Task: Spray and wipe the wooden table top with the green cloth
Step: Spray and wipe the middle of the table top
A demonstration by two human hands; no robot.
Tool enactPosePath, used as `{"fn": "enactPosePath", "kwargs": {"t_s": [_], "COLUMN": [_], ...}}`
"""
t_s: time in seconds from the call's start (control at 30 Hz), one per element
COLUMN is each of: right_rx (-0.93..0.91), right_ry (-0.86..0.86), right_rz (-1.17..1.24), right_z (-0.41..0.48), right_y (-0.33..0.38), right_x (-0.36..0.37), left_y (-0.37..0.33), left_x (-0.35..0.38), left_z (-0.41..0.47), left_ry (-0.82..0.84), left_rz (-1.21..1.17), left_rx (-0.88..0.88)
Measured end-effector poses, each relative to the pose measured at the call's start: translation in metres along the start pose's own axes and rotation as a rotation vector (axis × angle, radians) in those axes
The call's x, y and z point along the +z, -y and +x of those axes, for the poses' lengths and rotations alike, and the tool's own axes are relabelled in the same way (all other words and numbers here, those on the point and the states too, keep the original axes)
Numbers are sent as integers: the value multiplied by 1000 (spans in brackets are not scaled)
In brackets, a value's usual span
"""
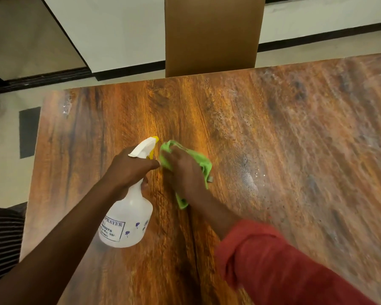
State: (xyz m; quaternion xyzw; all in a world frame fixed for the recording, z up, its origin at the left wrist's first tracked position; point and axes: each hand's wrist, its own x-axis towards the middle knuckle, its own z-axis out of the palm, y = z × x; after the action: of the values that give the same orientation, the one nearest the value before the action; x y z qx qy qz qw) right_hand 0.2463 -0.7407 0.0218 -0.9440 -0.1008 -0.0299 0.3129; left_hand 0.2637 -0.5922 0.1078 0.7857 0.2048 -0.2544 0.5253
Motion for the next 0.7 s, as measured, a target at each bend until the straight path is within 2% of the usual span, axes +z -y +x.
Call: {"fn": "enactPosePath", "kwargs": {"t_s": [0.13, 0.27, 0.33, 0.5, 0.63, 0.7], "right_rx": [-105, 134, 179, -24, -168, -145], "right_ry": [13, -94, -104, 0, 73, 87], "right_rz": [-52, -71, -51, -54, 55, 49], "right_z": [-44, 17, 49, 67, 5, -26], "right_y": [-5, -27, -27, 11, 37, 27], "right_x": [-13, -20, -11, 22, 26, 14], "left_y": [-5, 5, 14, 25, 16, 11], "left_x": [-9, -31, -33, -33, -29, -24], "left_z": [-7, -7, -12, -13, -10, -8], "left_ry": [-35, -98, -93, -93, -92, -90], "left_rz": [-59, -70, -53, -43, -71, -62], "left_rx": [8, -16, -23, -12, 20, 33]}}
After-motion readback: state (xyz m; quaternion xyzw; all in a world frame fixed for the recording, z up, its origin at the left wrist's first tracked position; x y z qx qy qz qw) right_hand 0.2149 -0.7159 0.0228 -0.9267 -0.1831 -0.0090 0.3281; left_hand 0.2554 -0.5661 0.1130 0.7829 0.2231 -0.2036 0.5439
